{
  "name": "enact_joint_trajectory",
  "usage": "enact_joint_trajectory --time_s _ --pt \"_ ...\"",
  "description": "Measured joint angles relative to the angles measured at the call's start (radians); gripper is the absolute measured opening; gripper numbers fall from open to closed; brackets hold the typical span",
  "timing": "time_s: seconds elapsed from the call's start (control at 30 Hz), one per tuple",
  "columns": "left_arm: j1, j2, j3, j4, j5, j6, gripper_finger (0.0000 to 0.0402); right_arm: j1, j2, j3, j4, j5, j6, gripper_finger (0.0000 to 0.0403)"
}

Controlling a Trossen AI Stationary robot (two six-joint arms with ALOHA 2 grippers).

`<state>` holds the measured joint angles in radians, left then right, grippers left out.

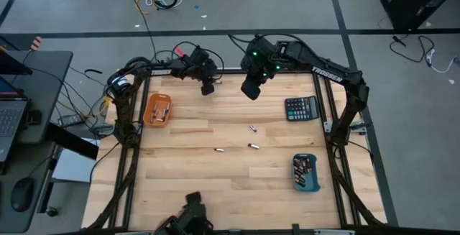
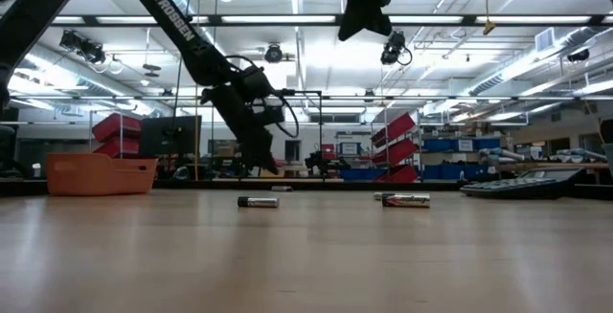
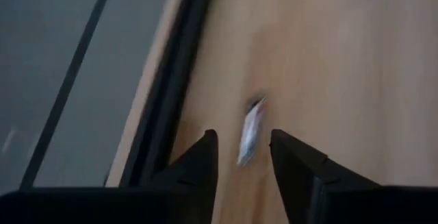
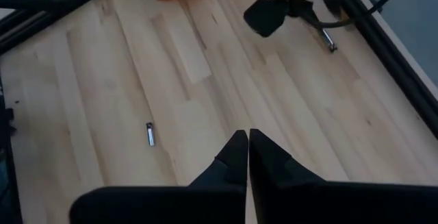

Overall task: Sort batteries
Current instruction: Put the silver battery into the orange bin

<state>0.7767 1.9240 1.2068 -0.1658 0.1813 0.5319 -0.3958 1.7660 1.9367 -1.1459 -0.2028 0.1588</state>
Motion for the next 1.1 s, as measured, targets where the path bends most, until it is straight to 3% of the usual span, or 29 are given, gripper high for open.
enact_joint_trajectory --time_s 0.13,0.2,0.23,0.4,0.5,0.77,1.1 --pt "-0.014 0.001 -0.001 -0.060 -0.306 -0.190 0.0142 0.000 0.000 -0.001 0.003 0.000 0.005 0.0004" --pt "-0.015 0.001 -0.001 -0.054 -0.369 -0.243 0.0142 0.000 0.000 -0.001 0.008 0.000 -0.005 0.0002" --pt "-0.015 0.001 -0.001 -0.050 -0.351 -0.238 0.0142 0.000 0.000 -0.001 0.010 0.000 -0.013 0.0002" --pt "-0.020 0.001 -0.001 -0.034 -0.065 -0.092 0.0142 -0.019 0.000 -0.001 0.014 0.000 -0.024 0.0000" --pt "-0.015 0.002 -0.001 -0.001 0.035 0.008 0.0142 -0.021 0.000 -0.001 0.015 0.000 -0.023 0.0002" --pt "0.001 0.050 0.000 0.092 0.074 0.138 0.0142 -0.011 0.000 -0.001 0.014 0.000 -0.023 0.0003" --pt "0.006 0.120 0.020 0.071 0.071 0.134 0.0142 -0.011 0.000 0.000 0.013 0.000 -0.022 0.0002"
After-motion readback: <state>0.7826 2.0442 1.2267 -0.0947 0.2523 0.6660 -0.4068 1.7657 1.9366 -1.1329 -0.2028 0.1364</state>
